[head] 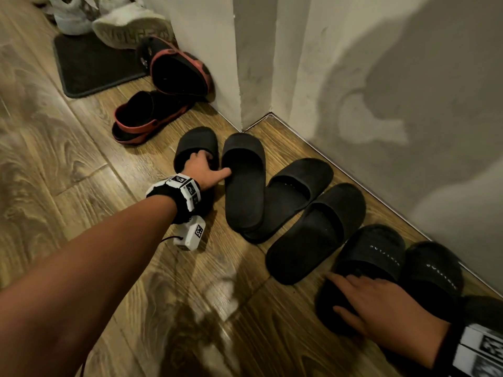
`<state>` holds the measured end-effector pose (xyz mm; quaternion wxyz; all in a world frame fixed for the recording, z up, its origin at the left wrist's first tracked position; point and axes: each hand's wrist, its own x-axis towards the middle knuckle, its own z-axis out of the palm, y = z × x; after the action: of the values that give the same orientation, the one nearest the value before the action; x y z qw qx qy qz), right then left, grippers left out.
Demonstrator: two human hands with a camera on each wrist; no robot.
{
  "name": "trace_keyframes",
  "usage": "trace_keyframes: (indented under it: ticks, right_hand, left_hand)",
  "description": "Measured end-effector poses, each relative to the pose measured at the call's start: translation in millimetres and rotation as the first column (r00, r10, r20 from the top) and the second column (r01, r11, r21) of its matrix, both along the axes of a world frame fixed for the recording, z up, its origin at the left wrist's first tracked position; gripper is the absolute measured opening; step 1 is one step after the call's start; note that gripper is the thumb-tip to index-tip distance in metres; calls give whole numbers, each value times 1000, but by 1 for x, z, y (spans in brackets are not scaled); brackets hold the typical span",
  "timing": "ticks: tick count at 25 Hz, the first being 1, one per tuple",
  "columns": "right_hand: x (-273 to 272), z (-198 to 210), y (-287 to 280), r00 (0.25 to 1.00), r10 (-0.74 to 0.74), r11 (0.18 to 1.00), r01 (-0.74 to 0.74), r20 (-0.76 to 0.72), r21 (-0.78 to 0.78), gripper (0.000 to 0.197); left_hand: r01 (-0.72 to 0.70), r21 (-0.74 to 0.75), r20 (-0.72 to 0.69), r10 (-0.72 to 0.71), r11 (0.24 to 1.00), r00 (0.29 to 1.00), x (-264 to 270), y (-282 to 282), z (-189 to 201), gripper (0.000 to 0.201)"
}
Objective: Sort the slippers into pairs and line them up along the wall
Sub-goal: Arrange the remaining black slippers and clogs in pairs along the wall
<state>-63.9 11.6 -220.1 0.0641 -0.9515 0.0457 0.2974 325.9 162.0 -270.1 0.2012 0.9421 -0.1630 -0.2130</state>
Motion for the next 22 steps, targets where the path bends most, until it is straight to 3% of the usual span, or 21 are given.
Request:
trace_keyframes:
  ticks: [2, 7, 11, 16, 22]
  right_hand:
    - [0, -2, -1, 1000, -9, 1000, 9, 5, 9, 64]
    - [0, -3, -1, 998, -49, 998, 48, 25, 42, 71]
    - [-1, -5, -2, 998, -47, 998, 45, 37, 50, 74]
    - [-2, -8, -3, 999, -25, 999, 23, 35, 47, 73]
    - [-2, -5, -1, 1000, 10, 999, -11, 14, 35, 73]
  left_hand:
    - [42, 3, 19, -42, 999, 999, -3, -4, -5, 77]
    - [71, -48, 60, -68, 996, 996, 3, -3, -2, 49]
    - [122, -58, 66, -118, 991, 991, 14, 9, 6, 37]
    - [126, -51, 132, -118, 991, 984, 28, 28, 9, 29]
    - [245, -25, 132, -239, 969, 962, 14, 10, 3, 32]
